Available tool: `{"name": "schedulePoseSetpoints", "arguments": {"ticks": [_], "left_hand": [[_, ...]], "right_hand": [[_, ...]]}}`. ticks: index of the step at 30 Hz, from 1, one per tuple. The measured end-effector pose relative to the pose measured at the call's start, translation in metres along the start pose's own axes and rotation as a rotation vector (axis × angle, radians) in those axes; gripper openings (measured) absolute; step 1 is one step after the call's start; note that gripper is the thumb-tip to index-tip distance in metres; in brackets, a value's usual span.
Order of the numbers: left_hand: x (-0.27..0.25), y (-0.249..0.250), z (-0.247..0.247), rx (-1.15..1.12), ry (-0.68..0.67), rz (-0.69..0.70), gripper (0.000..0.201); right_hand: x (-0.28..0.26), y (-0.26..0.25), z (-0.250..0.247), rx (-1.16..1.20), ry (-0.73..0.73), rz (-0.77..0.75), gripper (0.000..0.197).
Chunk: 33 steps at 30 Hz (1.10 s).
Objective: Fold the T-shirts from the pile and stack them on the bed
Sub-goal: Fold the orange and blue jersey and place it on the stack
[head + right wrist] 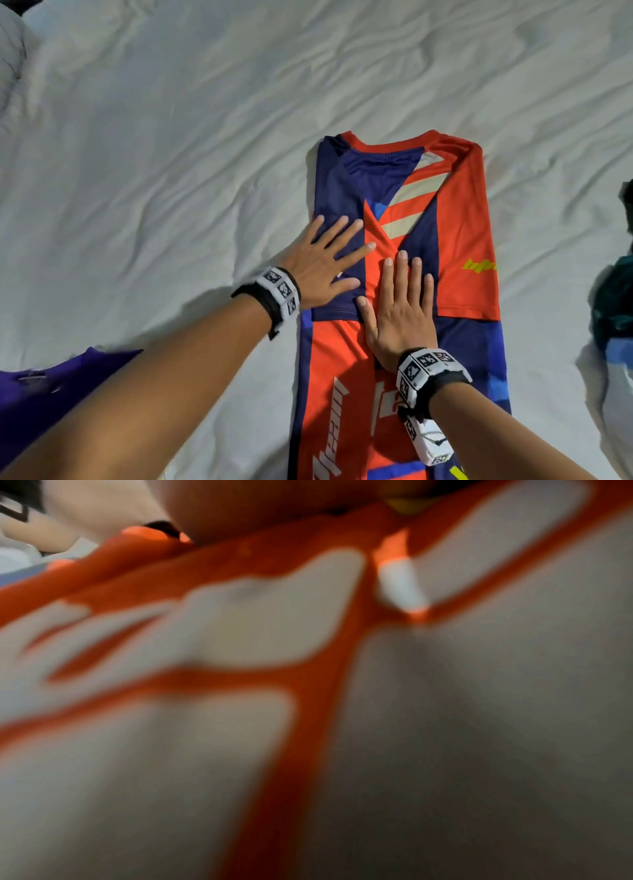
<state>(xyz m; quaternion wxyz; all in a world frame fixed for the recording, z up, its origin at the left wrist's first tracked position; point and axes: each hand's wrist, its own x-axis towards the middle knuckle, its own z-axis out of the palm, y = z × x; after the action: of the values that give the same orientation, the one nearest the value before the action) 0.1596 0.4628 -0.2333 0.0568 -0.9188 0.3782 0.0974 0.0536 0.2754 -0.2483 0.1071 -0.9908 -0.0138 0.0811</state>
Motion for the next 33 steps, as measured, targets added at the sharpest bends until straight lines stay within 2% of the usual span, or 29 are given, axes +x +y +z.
{"name": "schedulePoseSetpoints", "arguments": {"ticks": [2,5,9,14,16,18,20,22,25,28,30,31,33], "left_hand": [[0.008,-0.031,0.0,0.057,-0.002,0.052,0.071],[0.024,-0.065,-0.006,0.071,0.027,0.06,0.069],[0.045,-0.09,-0.006,0.064,0.014,-0.003,0.067],[0.061,-0.102,-0.016,0.08,-0.031,-0.15,0.065],[0.061,-0.085,-0.029,0.038,0.01,-0.272,0.067],[0.049,-0.046,-0.037,-0.003,0.077,-0.337,0.071],[0.024,0.01,-0.034,-0.055,0.072,-0.283,0.074],[-0.007,0.051,-0.02,-0.123,0.012,-0.228,0.073],[-0.042,0.048,0.009,-0.107,-0.044,-0.285,0.07],[-0.057,0.031,0.012,-0.136,-0.043,-0.521,0.068],[-0.059,0.04,0.005,-0.204,-0.008,-0.646,0.068],[-0.061,0.05,0.003,-0.226,0.009,-0.64,0.069],[-0.073,0.071,0.005,-0.206,-0.007,-0.522,0.07]], "right_hand": [[0.0,0.0,0.001,0.007,0.001,0.004,0.078],[0.0,0.001,0.004,0.018,-0.003,0.007,0.078],[0.002,0.002,0.008,0.027,-0.001,0.015,0.078],[0.003,0.002,0.01,0.04,-0.009,0.025,0.078],[0.003,0.003,0.01,0.044,-0.023,0.029,0.078],[0.004,0.003,0.01,0.044,-0.027,0.03,0.078],[0.005,0.004,0.011,0.041,-0.034,0.034,0.079],[0.004,0.004,0.011,0.041,-0.038,0.027,0.079],[0.004,0.004,0.011,0.053,-0.034,0.011,0.08],[0.004,0.002,0.01,0.055,-0.02,0.01,0.08],[0.003,0.001,0.009,0.049,-0.032,0.015,0.08],[0.003,0.001,0.008,0.048,-0.044,0.015,0.08],[0.005,0.001,0.004,0.046,-0.063,0.015,0.08]]}}
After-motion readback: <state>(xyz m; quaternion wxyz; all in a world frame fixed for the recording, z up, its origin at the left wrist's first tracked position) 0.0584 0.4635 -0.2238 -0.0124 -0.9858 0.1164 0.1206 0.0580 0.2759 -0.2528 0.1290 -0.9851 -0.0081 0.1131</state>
